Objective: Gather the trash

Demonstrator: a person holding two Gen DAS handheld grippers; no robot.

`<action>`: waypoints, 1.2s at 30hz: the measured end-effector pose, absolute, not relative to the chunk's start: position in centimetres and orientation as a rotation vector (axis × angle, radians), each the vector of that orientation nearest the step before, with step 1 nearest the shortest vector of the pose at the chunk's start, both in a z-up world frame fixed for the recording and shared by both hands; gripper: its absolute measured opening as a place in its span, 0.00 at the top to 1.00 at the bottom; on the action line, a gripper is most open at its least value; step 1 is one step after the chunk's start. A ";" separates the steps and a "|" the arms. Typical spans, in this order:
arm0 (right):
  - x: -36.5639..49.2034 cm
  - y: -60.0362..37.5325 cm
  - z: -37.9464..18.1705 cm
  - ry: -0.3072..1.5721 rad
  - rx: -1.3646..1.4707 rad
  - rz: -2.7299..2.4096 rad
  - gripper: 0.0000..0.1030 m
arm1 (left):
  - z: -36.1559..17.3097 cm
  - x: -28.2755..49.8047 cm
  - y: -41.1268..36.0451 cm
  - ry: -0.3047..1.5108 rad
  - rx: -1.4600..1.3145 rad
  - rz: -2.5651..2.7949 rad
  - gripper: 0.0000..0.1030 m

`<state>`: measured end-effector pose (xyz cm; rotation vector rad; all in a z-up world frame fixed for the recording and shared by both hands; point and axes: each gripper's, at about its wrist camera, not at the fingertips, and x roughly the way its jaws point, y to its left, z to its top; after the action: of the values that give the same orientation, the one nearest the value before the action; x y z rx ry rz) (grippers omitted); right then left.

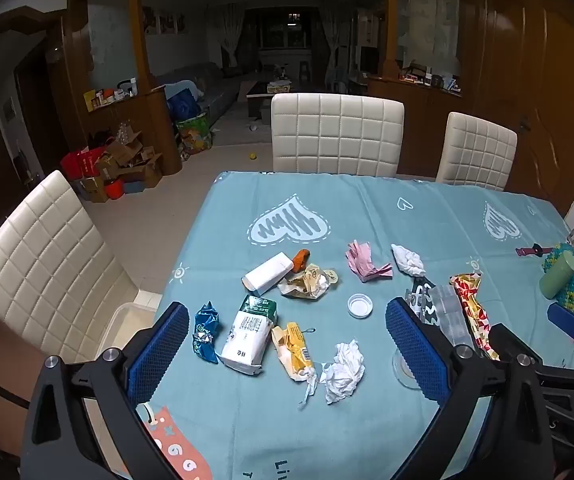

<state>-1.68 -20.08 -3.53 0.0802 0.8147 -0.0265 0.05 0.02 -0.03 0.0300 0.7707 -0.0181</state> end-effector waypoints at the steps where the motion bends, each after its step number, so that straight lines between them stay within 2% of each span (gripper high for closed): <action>1: -1.7 -20.1 -3.5 0.815 0.080 -0.026 0.03 | 0.0 0.0 0.0 0.770 0.029 -0.020 0.06; 36: -1.9 -20.1 -3.7 0.812 0.078 -0.031 0.03 | -0.5 -0.1 -0.2 0.785 0.021 -0.030 0.06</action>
<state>-1.91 -20.09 -3.65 0.0781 0.8120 -0.0314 -0.06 -0.22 -0.50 0.0206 0.7854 -0.0301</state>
